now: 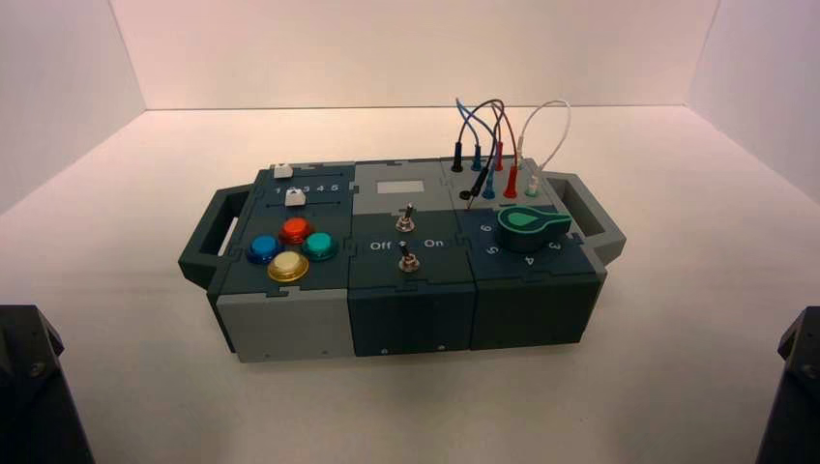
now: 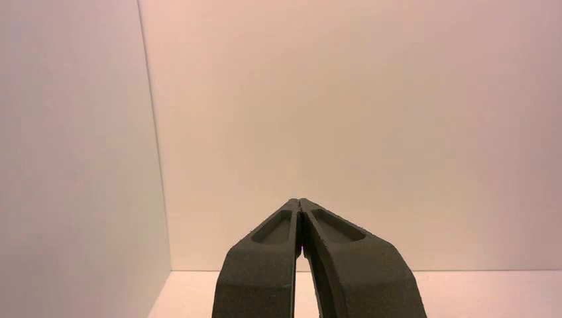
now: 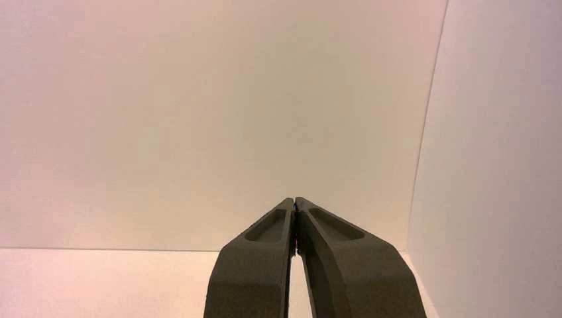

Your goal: Turn the knob to position 6.

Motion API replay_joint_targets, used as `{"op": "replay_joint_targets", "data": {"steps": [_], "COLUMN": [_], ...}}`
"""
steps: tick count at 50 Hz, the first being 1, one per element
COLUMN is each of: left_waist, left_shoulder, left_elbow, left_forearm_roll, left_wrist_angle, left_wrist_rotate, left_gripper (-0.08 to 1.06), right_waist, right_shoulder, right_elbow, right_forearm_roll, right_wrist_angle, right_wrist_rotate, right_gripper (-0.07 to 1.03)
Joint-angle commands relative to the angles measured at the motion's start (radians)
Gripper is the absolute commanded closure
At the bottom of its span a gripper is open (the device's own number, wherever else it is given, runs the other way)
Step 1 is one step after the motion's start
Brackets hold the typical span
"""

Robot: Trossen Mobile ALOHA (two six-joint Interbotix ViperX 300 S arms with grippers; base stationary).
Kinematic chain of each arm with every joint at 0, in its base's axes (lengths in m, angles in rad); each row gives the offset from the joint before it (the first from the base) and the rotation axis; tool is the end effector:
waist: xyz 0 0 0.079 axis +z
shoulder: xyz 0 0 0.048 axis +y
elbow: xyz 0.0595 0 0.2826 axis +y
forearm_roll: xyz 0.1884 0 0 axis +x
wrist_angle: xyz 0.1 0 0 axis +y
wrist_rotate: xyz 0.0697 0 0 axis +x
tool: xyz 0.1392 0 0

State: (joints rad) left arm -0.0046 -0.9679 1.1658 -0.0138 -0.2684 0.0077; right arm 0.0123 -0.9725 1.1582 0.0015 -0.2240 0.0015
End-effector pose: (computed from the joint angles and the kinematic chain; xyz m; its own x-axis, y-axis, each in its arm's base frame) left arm 0.2921 -0.0006 0.2943 0.9975 -0.0009 0.0704 0.0013 1.0000 -0.0058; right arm 0.2922 0.0035 0.2901 0.9992 0.0120 0.0383 -0.0121 0.9999 0.0030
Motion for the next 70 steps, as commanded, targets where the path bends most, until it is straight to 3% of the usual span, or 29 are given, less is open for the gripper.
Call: {"op": "replay_joint_targets", "data": {"steps": [1, 13, 19, 29, 39, 44, 46, 52, 63, 70], "left_waist": [-0.002, 0.0, -0.02, -0.195, -0.385, -0.443, -0.506, -0.589, -0.762, -0.81], "left_shoulder": [0.008, 0.017, 0.02, 0.02, 0.023, 0.037, 0.064, 0.121, 0.264, 0.328], "left_elbow": [-0.029, -0.032, -0.041, -0.087, -0.109, -0.106, -0.101, -0.098, -0.123, -0.137], "left_forearm_roll": [0.0, 0.0, -0.002, -0.002, -0.002, -0.006, -0.015, -0.02, -0.029, -0.037], "left_wrist_angle": [-0.005, 0.003, 0.055, 0.311, 0.485, 0.534, 0.592, 0.646, 0.652, 0.653], "left_wrist_rotate": [0.002, 0.002, 0.002, 0.003, 0.003, 0.005, 0.003, 0.003, 0.0, 0.0], "left_gripper": [1.0, 1.0, 1.0, 1.0, 1.0, 1.0, 1.0, 1.0, 1.0, 1.0], "right_waist": [0.005, 0.008, 0.025, 0.101, 0.115, 0.117, 0.123, 0.155, 0.301, 0.357], "right_shoulder": [0.014, 0.018, 0.037, 0.095, 0.149, 0.166, 0.19, 0.227, 0.327, 0.373], "right_elbow": [-0.026, -0.026, -0.035, -0.08, -0.103, -0.11, -0.124, -0.149, -0.195, -0.213], "right_forearm_roll": [0.003, 0.003, 0.003, 0.003, 0.003, 0.005, 0.009, 0.02, 0.029, 0.044], "right_wrist_angle": [-0.005, 0.0, 0.046, 0.225, 0.314, 0.353, 0.394, 0.454, 0.588, 0.661], "right_wrist_rotate": [0.002, 0.003, 0.003, 0.0, 0.0, 0.0, 0.0, 0.002, 0.005, 0.009], "right_gripper": [0.99, 0.99, 0.99, 0.99, 0.99, 0.99, 0.99, 0.99, 0.99, 0.99]}}
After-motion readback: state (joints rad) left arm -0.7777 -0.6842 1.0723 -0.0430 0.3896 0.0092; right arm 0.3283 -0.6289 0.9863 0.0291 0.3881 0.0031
